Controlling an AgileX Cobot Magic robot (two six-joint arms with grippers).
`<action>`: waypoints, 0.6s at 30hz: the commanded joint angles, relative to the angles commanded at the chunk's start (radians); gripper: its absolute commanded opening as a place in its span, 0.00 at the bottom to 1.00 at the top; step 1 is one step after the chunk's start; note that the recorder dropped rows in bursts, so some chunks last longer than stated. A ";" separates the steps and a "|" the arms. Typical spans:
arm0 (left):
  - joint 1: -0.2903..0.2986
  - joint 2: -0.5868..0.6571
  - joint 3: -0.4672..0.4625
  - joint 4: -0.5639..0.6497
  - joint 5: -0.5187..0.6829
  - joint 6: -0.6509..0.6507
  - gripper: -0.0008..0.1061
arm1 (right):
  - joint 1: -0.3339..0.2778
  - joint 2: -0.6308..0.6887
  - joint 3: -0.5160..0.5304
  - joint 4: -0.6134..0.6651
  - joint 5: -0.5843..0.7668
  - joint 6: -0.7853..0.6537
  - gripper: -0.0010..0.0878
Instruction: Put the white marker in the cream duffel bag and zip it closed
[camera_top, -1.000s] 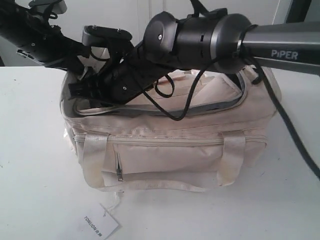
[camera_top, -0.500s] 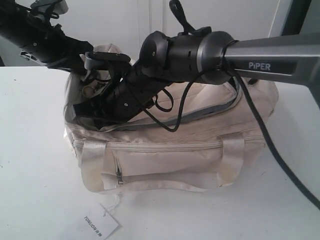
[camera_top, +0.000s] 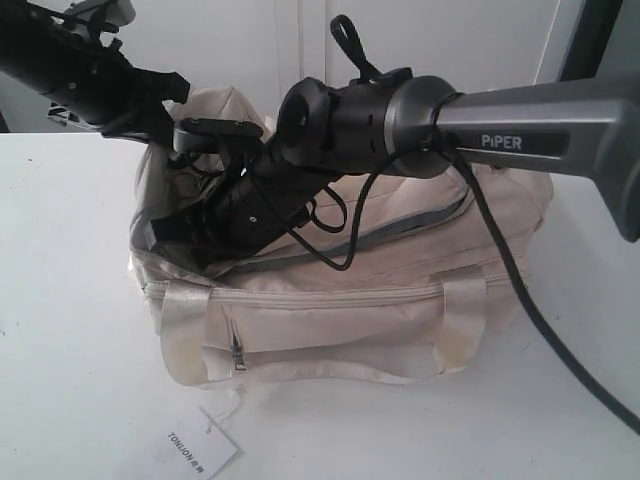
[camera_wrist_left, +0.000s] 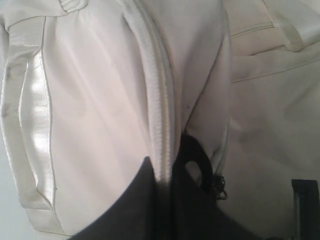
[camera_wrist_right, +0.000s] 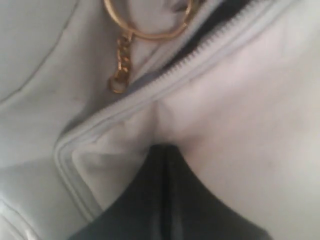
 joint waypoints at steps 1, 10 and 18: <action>0.009 0.000 0.000 -0.016 0.005 0.003 0.01 | 0.000 -0.005 0.000 -0.007 0.000 0.019 0.01; 0.047 0.000 0.000 -0.090 0.056 0.041 0.01 | -0.017 -0.085 0.000 -0.028 -0.049 0.128 0.01; 0.047 0.000 0.000 -0.140 0.063 0.045 0.01 | -0.027 -0.178 0.000 -0.025 -0.121 0.130 0.01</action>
